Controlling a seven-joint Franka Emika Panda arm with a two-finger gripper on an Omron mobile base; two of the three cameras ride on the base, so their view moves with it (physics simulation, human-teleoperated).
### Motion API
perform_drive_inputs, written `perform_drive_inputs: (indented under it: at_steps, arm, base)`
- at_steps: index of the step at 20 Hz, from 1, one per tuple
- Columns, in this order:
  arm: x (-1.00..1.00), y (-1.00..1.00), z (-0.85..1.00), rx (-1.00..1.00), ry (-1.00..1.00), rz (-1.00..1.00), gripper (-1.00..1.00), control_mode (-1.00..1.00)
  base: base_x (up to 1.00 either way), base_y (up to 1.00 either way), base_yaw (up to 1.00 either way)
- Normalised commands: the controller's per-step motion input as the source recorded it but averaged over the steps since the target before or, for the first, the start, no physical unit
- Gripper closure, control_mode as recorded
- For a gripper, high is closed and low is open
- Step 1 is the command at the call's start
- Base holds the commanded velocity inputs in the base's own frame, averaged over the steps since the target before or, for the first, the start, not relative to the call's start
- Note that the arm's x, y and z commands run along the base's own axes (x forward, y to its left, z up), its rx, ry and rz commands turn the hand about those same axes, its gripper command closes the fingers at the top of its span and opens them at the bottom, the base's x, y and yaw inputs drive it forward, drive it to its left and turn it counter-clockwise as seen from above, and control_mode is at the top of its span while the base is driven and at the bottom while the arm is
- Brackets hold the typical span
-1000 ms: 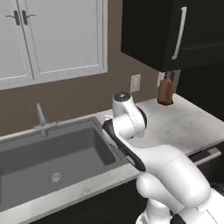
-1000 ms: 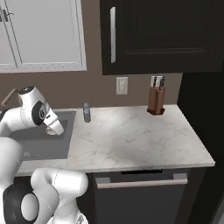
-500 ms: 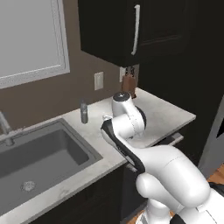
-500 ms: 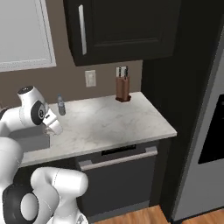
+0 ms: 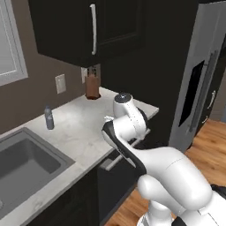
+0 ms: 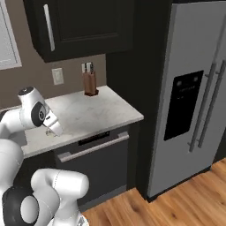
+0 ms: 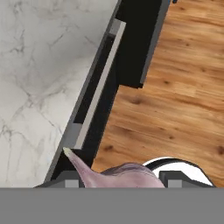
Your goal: Turn on the sink faucet. Then move the garlic from the counter to the sink. Turn off the sink. Move the vegetable from the sink to the pot next to the stove. Finally move the pot to the rear right burner.
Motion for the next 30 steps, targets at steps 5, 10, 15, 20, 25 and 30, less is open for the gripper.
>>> perform_drive_inputs:
  at_steps: [5,10,15,20,25,30]
  arm:
    - [0.0,0.0,0.0,0.0,0.0,0.0,1.0,1.0]
    - [0.0,0.0,0.0,0.0,0.0,0.0,1.0,1.0]
    - [0.0,0.0,0.0,0.0,0.0,0.0,1.0,1.0]
    - [0.0,0.0,0.0,0.0,0.0,0.0,1.0,1.0]
    - [0.0,0.0,0.0,0.0,0.0,0.0,1.0,1.0]
    - [0.0,0.0,0.0,0.0,0.0,0.0,1.0,1.0]
  base:
    - [-0.28,-0.29,-0.39]
    - [-0.24,-0.28,-0.4]
    - [-0.2,-0.34,-0.41]
    - [-0.16,-0.35,-0.41]
    - [-0.17,-0.37,-0.4]
    - [-0.16,-0.39,-0.4]
